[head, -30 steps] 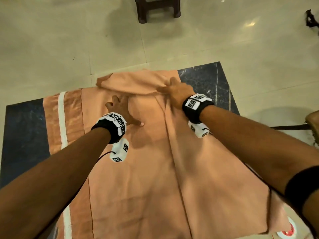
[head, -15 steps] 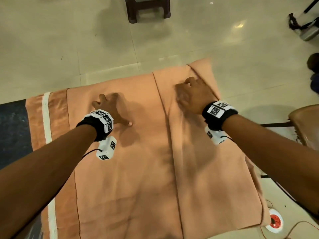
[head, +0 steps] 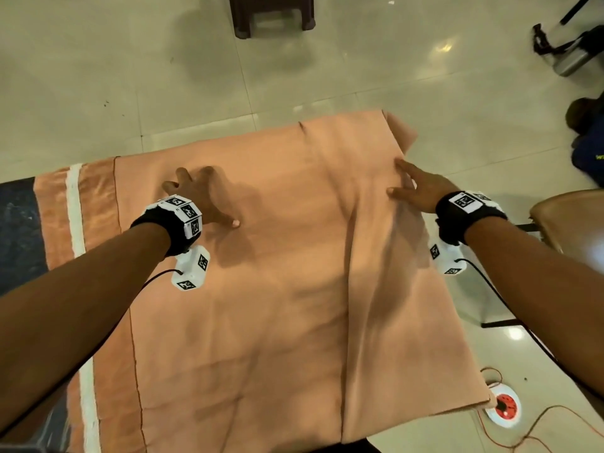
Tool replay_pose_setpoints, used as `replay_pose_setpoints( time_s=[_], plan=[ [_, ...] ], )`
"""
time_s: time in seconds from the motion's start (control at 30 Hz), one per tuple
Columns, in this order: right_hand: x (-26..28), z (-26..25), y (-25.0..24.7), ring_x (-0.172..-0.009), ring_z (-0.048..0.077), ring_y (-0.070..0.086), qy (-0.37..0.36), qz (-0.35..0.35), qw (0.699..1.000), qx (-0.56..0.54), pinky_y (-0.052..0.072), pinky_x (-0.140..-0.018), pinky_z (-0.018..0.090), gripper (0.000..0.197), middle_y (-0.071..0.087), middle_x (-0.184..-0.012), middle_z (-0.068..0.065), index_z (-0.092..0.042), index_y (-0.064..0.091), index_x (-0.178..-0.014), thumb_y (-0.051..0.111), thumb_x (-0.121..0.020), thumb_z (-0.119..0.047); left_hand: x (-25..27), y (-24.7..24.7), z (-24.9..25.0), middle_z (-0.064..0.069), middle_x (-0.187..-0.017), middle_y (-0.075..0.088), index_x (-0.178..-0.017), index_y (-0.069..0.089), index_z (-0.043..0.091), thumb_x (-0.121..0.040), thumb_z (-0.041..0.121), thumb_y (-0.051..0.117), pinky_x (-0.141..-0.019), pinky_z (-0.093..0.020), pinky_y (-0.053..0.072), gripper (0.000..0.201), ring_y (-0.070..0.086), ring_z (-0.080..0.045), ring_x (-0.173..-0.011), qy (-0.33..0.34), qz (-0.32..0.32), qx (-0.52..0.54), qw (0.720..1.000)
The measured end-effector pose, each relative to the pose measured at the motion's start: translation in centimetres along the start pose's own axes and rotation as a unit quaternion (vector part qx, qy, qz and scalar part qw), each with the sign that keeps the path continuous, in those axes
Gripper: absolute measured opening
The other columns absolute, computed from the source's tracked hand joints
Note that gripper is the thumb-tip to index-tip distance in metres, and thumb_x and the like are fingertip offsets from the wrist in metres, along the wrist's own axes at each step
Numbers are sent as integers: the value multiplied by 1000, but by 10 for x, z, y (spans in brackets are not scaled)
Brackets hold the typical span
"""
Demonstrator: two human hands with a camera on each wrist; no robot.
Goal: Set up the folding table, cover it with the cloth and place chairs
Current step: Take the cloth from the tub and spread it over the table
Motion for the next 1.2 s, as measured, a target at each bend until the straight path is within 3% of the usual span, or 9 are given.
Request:
replay_pose_setpoints(
  time_s=[0.1,0.23,0.37,0.53,0.63,0.73,0.93,1.03,1.2],
  plan=[
    [26,-6,1,-134,34,48,-49,55,997,38,41,-109,48,74,43,-153,8,-40,25,-155,54,-92,-63,8,-2,9,-14,-147,22,-151,18,40,-54,57,89,-101,-57,38,122,27,-47,-132,13,-8,9,1000],
    [90,5,32,-119,40,57,-44,86,995,-28,49,-97,52,75,48,-140,14,-36,26,-153,57,-89,-60,53,19,50,-10,-152,28,-150,32,39,-80,22,71,-105,-62,34,81,29,-39,-137,116,66,24,991],
    [172,48,83,-108,41,61,-1,69,997,-16,51,-88,48,70,50,-130,13,-39,30,-148,59,-88,-60,136,86,99,-6,-160,20,-150,33,36,-78,40,67,-109,-61,23,80,16,-31,-147,215,50,10,975],
    [243,113,135,-106,33,64,64,53,993,-86,54,-87,47,66,58,-124,9,-36,31,-145,55,-90,-64,220,158,126,0,-166,-4,-151,22,41,-80,41,66,-114,-68,10,83,-5,-28,-152,232,-15,52,971],
    [268,138,153,-93,30,63,120,53,984,-124,49,-78,39,51,63,-101,2,-25,45,-126,50,-94,-64,256,183,131,0,-165,-12,-153,13,40,-80,42,66,-113,-71,8,90,-11,-29,-152,216,-26,38,975],
    [273,141,160,-83,31,61,84,77,984,-139,43,-69,36,32,60,-88,1,-20,47,-103,43,-102,-51,265,192,128,3,-164,-19,-154,8,43,-79,45,66,-111,-73,8,95,-14,-28,-151,209,-39,26,977],
    [270,153,147,-88,27,56,40,95,991,-86,46,-77,40,19,53,-95,-3,-23,50,-97,41,-103,-39,261,186,131,2,-164,-19,-154,9,46,-81,49,69,-110,-74,13,95,-12,-29,-151,206,-50,2,977],
    [270,188,126,-89,29,54,102,114,985,-75,42,-75,38,18,57,-100,4,-20,53,-94,42,-102,-32,259,187,131,2,-164,-19,-153,9,47,-81,52,70,-109,-74,15,95,-11,-28,-152,205,-50,-6,977],
    [265,215,100,-94,31,54,183,145,971,-57,39,-77,35,26,57,-116,13,-15,62,-110,44,-102,-31,258,187,133,3,-164,-21,-152,8,49,-79,54,71,-107,-74,19,97,-13,-29,-151,201,-63,-15,977]
  ],
)
Point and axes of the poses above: each hand's wrist, its own x-axis away from the middle knuckle, its own y-axis out of the palm, z = x × y, the point moved 5 cm from there along -x, towards the middle knuckle
